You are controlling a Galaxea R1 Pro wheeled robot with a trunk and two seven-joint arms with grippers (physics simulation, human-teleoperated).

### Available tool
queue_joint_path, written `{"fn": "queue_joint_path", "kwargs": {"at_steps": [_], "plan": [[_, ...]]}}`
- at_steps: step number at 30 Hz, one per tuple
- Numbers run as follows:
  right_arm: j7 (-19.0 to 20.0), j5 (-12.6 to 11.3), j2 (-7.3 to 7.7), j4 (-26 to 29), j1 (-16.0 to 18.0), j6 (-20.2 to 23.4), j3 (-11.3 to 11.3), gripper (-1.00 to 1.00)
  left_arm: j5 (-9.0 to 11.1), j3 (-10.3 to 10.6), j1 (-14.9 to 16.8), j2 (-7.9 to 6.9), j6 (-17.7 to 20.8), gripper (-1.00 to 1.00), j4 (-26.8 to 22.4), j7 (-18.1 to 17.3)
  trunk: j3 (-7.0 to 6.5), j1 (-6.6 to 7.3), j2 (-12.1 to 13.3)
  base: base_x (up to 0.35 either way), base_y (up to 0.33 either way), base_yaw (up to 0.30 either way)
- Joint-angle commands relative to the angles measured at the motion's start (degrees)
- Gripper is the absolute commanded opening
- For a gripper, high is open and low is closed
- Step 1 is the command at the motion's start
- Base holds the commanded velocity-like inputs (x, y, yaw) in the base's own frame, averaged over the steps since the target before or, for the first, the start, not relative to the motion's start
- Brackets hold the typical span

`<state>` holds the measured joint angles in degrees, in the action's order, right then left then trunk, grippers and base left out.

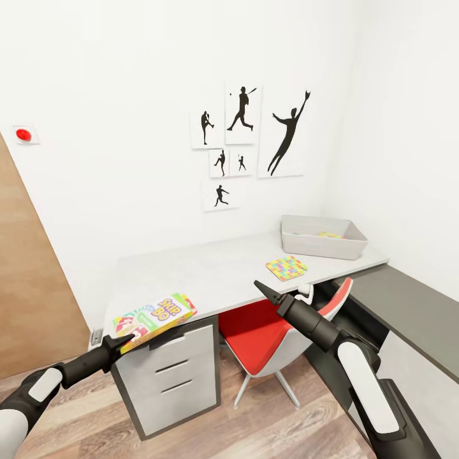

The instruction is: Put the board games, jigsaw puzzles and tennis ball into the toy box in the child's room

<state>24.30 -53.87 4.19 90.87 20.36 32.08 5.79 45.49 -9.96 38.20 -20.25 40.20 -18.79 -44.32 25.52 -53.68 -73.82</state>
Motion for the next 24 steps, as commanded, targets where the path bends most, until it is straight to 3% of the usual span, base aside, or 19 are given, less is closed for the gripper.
{"fn": "queue_joint_path", "kwargs": {"at_steps": [1,24], "plan": [[-0.05,-0.36,0.03,0.01,0.04,0.27,0.01,1.0,-0.67,-0.05,0.03,0.01,-0.12,-1.0,0.07,-0.1,0.07,0.0,-0.03,0.0,0.0,0.0],[-0.04,-0.36,0.03,0.01,0.03,0.27,0.02,1.0,-0.67,-0.05,0.02,0.04,-0.12,-1.0,0.07,-0.15,0.07,0.0,-0.03,0.0,0.0,0.0]]}}
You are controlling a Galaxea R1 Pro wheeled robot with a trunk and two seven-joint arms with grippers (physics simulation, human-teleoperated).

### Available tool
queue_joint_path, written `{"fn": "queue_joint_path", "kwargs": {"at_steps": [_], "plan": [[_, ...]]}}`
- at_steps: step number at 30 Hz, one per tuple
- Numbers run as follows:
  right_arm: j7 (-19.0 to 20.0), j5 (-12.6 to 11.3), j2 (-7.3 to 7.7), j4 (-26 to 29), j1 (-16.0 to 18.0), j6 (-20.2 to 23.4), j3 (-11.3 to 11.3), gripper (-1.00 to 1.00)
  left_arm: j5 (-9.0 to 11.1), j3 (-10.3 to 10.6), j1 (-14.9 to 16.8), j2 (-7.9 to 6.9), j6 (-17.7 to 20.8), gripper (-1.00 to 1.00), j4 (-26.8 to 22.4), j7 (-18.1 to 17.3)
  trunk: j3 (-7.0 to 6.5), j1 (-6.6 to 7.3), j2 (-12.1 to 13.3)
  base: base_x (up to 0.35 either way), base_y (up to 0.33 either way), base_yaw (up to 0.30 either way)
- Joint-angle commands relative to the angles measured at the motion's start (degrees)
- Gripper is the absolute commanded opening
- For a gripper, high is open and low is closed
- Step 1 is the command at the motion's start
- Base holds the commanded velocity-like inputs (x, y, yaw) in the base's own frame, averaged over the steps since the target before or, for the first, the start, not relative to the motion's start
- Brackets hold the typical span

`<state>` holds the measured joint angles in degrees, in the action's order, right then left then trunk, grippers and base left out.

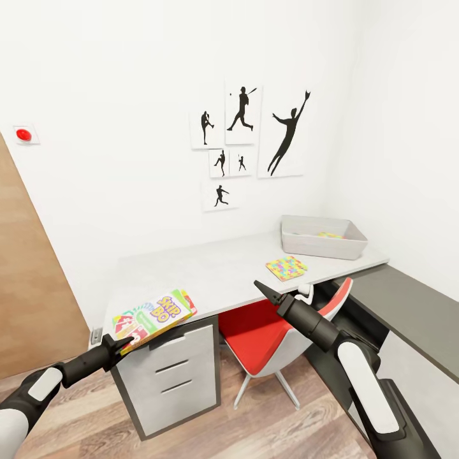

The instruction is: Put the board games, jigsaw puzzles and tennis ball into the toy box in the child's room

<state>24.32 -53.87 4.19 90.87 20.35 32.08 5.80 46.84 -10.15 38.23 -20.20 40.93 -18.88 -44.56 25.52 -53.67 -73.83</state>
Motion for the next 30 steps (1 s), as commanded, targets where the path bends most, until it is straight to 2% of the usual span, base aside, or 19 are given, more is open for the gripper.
{"fn": "queue_joint_path", "kwargs": {"at_steps": [1,11,19,24,30], "plan": [[-0.05,-0.36,0.03,0.01,0.04,0.27,0.01,1.0,-2.01,0.14,0.0,-0.01,-0.86,-1.0,0.16,0.09,0.07,0.0,-0.03,0.0,0.0,0.0],[-0.06,-0.37,0.03,0.01,0.04,0.27,0.09,1.0,-2.01,0.14,0.0,-0.01,-0.86,-1.0,0.16,0.09,0.07,0.0,-0.03,0.0,0.0,0.0],[-0.06,-0.33,0.03,0.01,0.04,0.27,0.09,1.0,-2.01,0.18,0.0,-0.01,-1.01,-1.0,0.16,0.09,-1.36,1.75,3.18,0.0,0.0,0.0],[-0.06,-0.28,0.03,0.01,0.04,0.27,0.09,1.0,-2.01,0.21,0.0,-0.01,-2.85,-1.0,0.16,0.09,-2.26,2.85,5.19,0.0,0.0,0.0],[-0.06,-0.27,0.03,0.0,0.04,0.27,0.09,1.0,-2.01,0.22,0.0,0.06,-3.19,-1.0,0.16,0.06,-3.34,4.17,7.59,0.0,0.0,0.0]]}}
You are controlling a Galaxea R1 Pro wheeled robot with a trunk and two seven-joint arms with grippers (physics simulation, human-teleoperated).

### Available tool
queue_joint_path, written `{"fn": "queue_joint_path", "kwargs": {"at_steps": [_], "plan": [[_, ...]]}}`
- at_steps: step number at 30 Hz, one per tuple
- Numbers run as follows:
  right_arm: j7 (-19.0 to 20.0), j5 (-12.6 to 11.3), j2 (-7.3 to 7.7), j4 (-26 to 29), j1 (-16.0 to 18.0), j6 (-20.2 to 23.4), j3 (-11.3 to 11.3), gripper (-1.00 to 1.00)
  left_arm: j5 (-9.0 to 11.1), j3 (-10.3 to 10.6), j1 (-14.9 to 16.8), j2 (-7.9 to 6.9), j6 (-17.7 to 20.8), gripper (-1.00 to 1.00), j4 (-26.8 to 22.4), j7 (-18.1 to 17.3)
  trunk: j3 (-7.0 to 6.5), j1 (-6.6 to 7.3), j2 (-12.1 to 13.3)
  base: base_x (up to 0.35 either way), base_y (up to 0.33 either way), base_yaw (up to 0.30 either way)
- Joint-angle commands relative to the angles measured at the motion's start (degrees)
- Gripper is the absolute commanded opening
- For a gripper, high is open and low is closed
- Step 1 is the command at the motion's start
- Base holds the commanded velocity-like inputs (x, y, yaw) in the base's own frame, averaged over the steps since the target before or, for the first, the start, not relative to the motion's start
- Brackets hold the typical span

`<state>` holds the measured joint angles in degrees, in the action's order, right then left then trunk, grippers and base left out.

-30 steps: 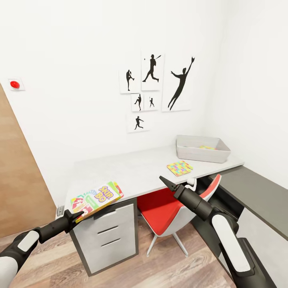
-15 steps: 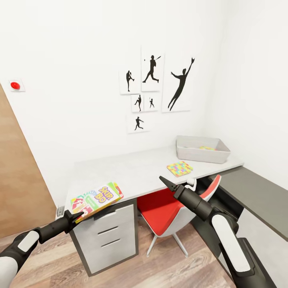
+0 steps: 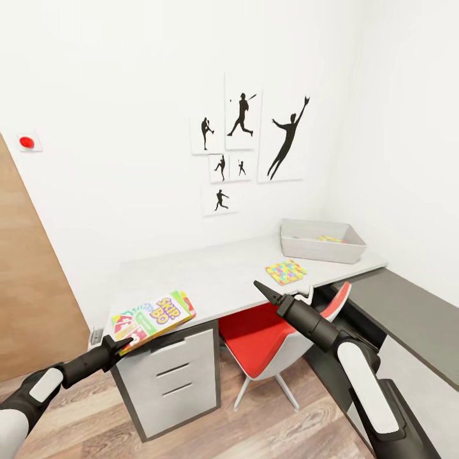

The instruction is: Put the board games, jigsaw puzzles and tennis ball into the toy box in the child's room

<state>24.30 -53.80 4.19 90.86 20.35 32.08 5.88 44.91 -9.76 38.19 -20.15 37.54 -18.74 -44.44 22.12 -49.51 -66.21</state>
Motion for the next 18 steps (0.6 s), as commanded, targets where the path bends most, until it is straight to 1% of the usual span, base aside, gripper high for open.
{"fn": "queue_joint_path", "kwargs": {"at_steps": [1,15,18], "plan": [[-0.05,-0.35,0.03,0.01,0.04,0.26,0.01,1.0,-0.08,-0.17,0.04,0.01,0.19,-1.0,0.02,-0.07,-0.12,0.23,0.38,0.0,0.0,0.0],[-0.15,-0.1,-0.02,0.0,0.04,0.41,0.03,1.0,-0.08,-0.11,0.04,0.18,0.16,-1.0,0.02,-0.1,-2.63,3.3,5.99,0.0,0.0,0.0],[-0.89,-0.03,-0.05,0.0,0.08,0.57,0.08,1.0,-0.08,-0.09,0.04,0.24,0.16,-1.0,0.02,-0.22,-3.17,3.96,7.19,0.0,0.0,0.0]]}}
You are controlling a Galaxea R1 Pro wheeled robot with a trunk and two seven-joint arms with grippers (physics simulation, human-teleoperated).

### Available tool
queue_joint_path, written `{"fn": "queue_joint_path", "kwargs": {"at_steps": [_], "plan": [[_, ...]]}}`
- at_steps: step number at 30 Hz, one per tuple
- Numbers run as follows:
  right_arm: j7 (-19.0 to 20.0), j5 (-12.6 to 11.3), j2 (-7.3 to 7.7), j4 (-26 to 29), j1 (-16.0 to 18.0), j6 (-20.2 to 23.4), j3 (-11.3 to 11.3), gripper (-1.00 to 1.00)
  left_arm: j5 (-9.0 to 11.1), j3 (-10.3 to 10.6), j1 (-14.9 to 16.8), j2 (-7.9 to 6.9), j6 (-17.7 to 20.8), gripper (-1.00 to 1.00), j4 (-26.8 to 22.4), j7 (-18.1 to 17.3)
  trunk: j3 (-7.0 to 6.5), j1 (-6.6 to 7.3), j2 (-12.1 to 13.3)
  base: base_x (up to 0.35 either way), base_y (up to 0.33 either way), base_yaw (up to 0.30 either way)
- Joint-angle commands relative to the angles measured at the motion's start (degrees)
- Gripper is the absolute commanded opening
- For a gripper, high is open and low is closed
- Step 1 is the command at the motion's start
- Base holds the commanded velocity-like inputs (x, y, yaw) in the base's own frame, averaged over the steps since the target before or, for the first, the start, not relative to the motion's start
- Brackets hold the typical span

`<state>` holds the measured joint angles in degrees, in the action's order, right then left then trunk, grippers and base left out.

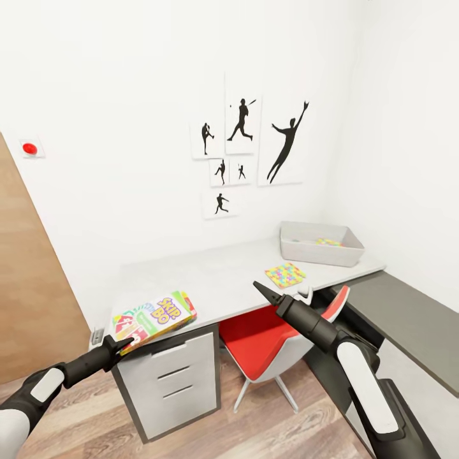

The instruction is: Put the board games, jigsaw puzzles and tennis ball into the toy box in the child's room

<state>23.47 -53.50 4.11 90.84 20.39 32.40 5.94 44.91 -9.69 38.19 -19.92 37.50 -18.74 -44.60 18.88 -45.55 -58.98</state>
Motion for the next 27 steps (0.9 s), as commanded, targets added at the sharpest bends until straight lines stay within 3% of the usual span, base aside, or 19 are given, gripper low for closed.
{"fn": "queue_joint_path", "kwargs": {"at_steps": [1,12,27], "plan": [[-0.36,-0.36,0.03,0.0,0.05,0.28,0.03,1.0,-0.08,-0.17,0.04,0.02,0.22,-1.0,0.02,-0.1,-0.12,0.22,0.37,0.0,0.0,0.0],[-9.51,-0.73,-0.13,0.04,0.03,0.61,0.29,1.0,-0.08,-0.16,0.03,0.05,0.36,-1.0,-0.02,-0.56,-2.09,2.64,4.78,0.0,0.0,0.0],[-10.1,-0.82,-0.08,0.04,0.03,0.33,0.4,1.0,-0.08,-0.14,0.04,0.05,0.43,-1.0,-0.07,-0.79,-4.78,5.93,10.8,0.0,0.0,0.0]]}}
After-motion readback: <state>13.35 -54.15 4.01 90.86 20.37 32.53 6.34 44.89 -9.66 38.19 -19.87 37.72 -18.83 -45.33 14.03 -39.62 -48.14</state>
